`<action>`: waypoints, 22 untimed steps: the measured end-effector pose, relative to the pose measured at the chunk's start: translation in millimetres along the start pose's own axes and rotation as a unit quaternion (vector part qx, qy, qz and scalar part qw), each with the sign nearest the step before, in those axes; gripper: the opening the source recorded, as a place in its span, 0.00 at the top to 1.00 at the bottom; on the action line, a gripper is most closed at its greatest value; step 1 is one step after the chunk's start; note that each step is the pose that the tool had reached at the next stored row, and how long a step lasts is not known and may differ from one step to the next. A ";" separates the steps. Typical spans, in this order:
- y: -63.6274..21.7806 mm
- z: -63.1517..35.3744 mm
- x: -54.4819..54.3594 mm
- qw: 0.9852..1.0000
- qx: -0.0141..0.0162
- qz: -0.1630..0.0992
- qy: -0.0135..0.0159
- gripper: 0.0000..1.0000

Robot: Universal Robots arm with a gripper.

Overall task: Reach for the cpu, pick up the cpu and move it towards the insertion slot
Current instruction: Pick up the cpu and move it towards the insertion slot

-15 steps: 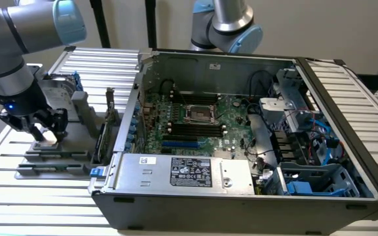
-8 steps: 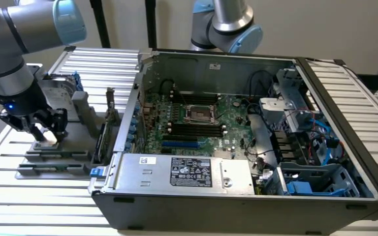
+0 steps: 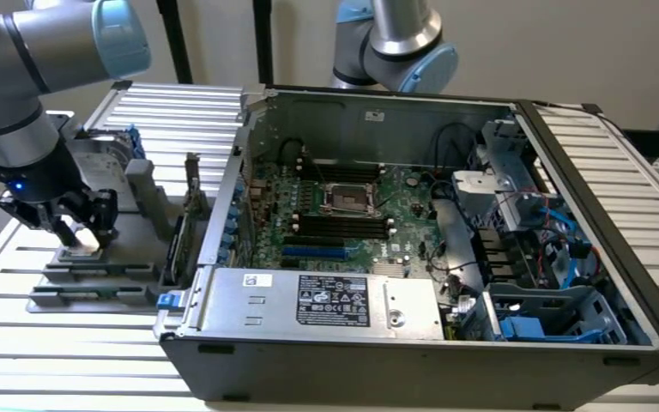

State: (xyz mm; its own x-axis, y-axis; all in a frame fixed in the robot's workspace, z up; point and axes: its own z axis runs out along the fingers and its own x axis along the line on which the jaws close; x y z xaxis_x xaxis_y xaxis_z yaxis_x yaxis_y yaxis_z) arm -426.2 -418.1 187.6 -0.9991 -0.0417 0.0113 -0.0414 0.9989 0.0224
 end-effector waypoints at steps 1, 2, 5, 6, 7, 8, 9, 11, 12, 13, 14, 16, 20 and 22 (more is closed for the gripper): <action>0.0 -1.7 0.0 1.000 0.000 0.000 0.000 0.46; 0.1 -4.1 0.1 1.000 0.000 0.000 0.000 0.46; 0.3 -14.5 0.2 1.000 0.000 0.000 0.000 0.46; 0.4 -19.0 0.3 1.000 0.000 0.000 0.000 0.46; 0.5 -23.4 0.3 1.000 0.000 0.000 0.000 0.46; 0.6 -28.1 0.4 1.000 0.000 0.000 0.000 0.46; 0.7 -32.7 0.4 1.000 0.000 0.000 0.000 0.46; 0.8 -41.9 0.3 1.000 0.000 0.000 0.000 0.46; 0.9 -46.3 0.3 1.000 0.000 0.000 0.000 0.46; 0.9 -50.8 0.2 1.000 0.000 0.000 0.000 0.46; 0.9 -55.4 0.1 1.000 0.000 0.000 0.000 0.46; 1.0 -64.6 -0.4 1.000 0.000 0.000 0.000 0.46; 1.2 -82.9 -2.9 1.000 0.000 0.000 0.000 0.46; 1.3 -91.9 -5.6 1.000 0.000 0.000 0.000 0.46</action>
State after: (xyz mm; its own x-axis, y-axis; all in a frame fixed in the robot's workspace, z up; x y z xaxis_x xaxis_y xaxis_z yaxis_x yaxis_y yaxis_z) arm -419.6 -418.6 279.4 -0.9991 -0.0418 0.0120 -0.0415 0.9989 0.0221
